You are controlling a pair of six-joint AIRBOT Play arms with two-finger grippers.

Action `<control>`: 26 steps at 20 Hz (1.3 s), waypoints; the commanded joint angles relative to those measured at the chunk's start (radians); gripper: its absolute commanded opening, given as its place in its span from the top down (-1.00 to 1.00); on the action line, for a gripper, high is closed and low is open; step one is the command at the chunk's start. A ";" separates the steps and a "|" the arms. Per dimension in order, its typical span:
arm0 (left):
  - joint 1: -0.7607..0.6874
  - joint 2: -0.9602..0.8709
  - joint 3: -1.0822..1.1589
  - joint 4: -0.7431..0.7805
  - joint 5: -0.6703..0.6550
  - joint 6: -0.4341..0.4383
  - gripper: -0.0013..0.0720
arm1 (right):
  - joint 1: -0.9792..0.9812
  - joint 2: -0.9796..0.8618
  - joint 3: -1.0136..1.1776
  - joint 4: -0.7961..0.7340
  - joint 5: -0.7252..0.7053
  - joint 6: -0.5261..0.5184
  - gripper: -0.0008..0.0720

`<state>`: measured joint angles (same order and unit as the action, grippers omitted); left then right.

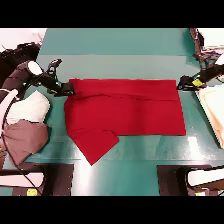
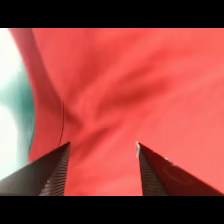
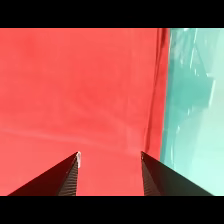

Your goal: Fold the shirts.

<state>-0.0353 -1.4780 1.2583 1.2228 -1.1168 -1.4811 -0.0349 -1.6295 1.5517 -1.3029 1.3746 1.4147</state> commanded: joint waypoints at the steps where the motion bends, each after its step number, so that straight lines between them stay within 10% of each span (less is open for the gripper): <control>1: 0.001 0.140 -0.107 0.042 -0.097 -0.022 -0.35 | -0.018 0.100 -0.014 0.001 0.045 0.001 -0.24; 10: -0.153 0.728 -0.809 -0.072 -0.090 -0.277 -0.35 | -0.026 0.278 -0.014 0.002 0.039 0.001 -0.24; 17: -0.302 0.744 -0.942 -0.205 0.222 -0.326 -0.35 | -0.023 0.281 -0.014 0.003 0.066 0.001 -0.24; 24: -0.314 0.741 -0.940 -0.210 0.237 -0.352 -0.31 | -0.025 0.283 -0.014 -0.001 0.132 -0.003 -0.23; 26: -0.314 0.741 -0.898 -0.207 0.234 -0.333 0.90 | -0.043 0.300 -0.051 -0.006 0.150 -0.003 -0.23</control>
<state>-0.3450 -0.7395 0.3267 1.0340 -0.8959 -1.8233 -0.0639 -1.3422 1.5269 -1.3014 1.4895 1.4147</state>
